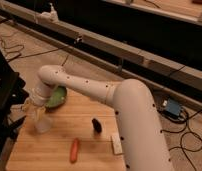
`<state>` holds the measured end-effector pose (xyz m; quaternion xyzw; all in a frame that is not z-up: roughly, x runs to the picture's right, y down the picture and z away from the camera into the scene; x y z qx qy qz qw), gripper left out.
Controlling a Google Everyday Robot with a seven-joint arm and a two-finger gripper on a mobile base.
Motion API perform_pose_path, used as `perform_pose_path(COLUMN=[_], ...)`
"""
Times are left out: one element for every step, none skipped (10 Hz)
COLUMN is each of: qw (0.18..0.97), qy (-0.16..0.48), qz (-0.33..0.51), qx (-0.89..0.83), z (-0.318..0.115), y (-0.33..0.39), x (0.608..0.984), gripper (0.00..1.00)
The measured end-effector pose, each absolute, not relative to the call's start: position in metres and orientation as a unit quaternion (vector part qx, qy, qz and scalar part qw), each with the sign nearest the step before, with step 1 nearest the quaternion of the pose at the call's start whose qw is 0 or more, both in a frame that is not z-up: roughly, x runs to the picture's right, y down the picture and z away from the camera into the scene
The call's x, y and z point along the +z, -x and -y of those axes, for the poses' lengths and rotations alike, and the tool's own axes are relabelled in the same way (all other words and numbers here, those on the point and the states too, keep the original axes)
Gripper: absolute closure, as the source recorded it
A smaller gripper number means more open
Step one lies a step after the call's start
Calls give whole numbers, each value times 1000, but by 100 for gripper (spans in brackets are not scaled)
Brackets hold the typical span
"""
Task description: Place the ceramic cup over the eraser
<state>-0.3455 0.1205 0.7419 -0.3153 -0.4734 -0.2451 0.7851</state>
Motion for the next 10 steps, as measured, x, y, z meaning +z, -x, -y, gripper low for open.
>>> perform_pose_path(qw=[785,784,784,783,783,783,782,781,780,778], qy=[315,318,321,325,327,327,326,326,325,326], qz=[474,474,475,478,481,484,488,491,496,501], qx=[-246,-243,-238,-229,-220,-215,-211,-206,-201,-194], z=[-121,-124,-127,-131,-133,-135,-136,-137,-137,-139], y=[346,345,344,342,341,339,339,337,336,334], x=[741,744,748,754,757,761,764,767,769,773], gripper=[38,38,38,38,38,38,38,38,38,38])
